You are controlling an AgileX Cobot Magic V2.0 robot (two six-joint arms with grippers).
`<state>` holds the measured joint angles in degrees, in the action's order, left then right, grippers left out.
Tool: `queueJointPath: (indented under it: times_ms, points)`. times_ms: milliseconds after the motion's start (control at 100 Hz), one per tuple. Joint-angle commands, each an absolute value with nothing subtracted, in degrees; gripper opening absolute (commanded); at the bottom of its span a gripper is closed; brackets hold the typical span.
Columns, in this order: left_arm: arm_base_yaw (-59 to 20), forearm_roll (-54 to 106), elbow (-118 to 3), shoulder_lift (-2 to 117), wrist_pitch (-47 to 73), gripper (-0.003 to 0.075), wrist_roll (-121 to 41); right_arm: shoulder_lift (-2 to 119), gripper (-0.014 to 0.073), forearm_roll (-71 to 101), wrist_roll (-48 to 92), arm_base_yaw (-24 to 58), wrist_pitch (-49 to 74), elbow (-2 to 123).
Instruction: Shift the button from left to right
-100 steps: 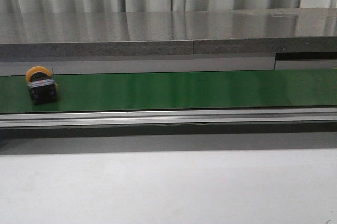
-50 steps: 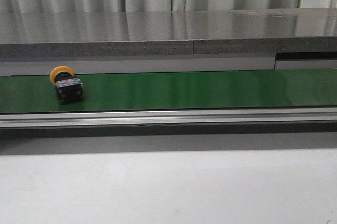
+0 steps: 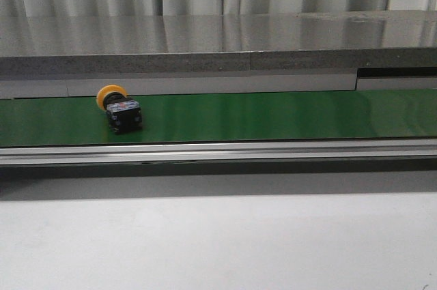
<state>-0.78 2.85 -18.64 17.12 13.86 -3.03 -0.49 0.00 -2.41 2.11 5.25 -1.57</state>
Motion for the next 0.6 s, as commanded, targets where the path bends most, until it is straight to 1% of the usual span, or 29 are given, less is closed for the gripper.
queueJointPath:
  times_ms: [0, 50, 450, 590]
  points:
    - [-1.14, 3.32, -20.15, 17.51, 9.81, 0.0027, -2.54, -1.72, -0.0067, 0.0, -2.07, 2.19, 0.63, -0.59]
    - [-1.14, 3.32, -20.15, 17.51, 9.81, -0.0022, -2.54, -1.72, -0.0067, 0.0, -2.07, 2.19, 0.63, -0.59]
    - [-1.14, 3.32, -20.15, 17.51, 9.81, -0.002, -2.54, -1.72, -0.0067, 0.0, -2.07, 2.19, 0.47, -0.59]
    - [-1.14, 3.32, -20.15, 17.51, 9.81, -0.002, -2.54, -1.72, -0.0067, 0.0, -2.07, 2.25, -5.22, -0.59]
